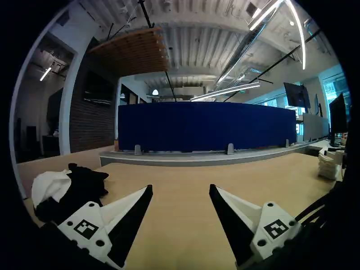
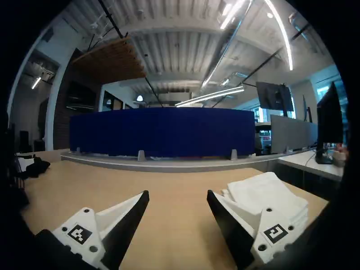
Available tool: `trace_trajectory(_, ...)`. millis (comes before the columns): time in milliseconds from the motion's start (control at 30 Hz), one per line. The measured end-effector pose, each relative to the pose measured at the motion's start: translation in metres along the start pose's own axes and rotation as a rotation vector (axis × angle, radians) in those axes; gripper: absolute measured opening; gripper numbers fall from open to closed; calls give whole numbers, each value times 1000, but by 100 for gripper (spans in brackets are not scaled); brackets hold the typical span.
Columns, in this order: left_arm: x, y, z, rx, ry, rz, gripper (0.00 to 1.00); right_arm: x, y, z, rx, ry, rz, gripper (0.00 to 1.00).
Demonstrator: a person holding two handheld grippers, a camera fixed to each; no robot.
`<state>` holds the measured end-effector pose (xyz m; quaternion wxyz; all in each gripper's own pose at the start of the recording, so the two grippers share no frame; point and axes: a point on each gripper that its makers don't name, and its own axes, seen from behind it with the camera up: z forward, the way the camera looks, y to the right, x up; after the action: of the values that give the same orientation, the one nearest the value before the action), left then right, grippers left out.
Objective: Fold towel
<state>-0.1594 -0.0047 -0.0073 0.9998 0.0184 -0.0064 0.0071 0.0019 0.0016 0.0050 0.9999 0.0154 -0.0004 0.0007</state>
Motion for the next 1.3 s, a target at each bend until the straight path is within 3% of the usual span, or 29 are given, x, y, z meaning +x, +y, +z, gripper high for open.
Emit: trace_trajectory(1300, 2, -1, -3, 0, -1, -3, 93, 0, 0, -2, 0, 0, 0, 100)
